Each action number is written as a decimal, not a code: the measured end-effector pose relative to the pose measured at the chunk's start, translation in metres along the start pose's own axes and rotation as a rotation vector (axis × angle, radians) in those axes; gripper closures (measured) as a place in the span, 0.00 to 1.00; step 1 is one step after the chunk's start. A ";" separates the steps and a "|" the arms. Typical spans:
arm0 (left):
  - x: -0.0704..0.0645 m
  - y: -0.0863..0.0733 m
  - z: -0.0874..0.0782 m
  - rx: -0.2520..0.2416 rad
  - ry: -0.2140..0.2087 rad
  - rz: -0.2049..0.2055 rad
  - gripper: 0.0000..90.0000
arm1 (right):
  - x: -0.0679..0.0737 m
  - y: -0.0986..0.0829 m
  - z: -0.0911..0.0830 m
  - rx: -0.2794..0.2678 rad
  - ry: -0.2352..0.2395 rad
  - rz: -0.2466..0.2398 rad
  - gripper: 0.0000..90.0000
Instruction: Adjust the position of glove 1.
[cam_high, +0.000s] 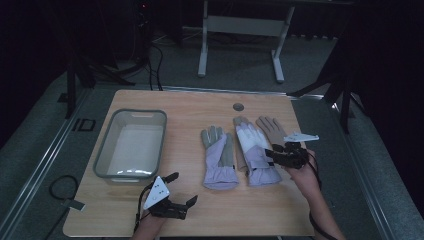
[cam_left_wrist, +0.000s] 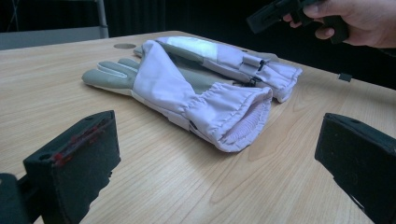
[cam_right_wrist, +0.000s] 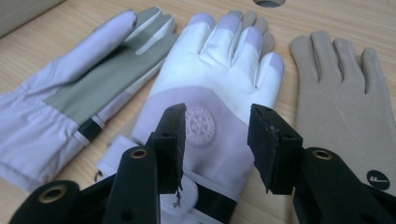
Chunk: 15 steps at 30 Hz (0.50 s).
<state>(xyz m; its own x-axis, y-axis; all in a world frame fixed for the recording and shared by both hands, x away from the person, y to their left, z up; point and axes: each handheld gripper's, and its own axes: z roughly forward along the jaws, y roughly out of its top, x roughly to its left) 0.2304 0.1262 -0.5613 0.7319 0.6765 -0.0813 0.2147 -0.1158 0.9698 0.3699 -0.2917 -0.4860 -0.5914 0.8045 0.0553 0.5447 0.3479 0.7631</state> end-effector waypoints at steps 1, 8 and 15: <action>0.000 0.000 0.000 0.000 0.000 0.000 0.00 | 0.000 0.000 0.000 0.000 0.000 0.000 0.63; 0.000 0.000 0.000 0.002 0.002 -0.001 0.00 | -0.008 -0.004 0.013 0.046 0.013 -0.038 0.63; 0.000 0.000 0.000 0.004 0.000 -0.003 0.00 | -0.003 -0.005 0.034 0.060 0.052 -0.034 0.61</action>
<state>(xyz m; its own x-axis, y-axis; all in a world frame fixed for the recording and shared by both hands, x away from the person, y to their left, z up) 0.2308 0.1261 -0.5613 0.7314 0.6767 -0.0841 0.2191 -0.1165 0.9687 0.3897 -0.2794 -0.5119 -0.6391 0.7664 0.0642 0.5574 0.4041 0.7252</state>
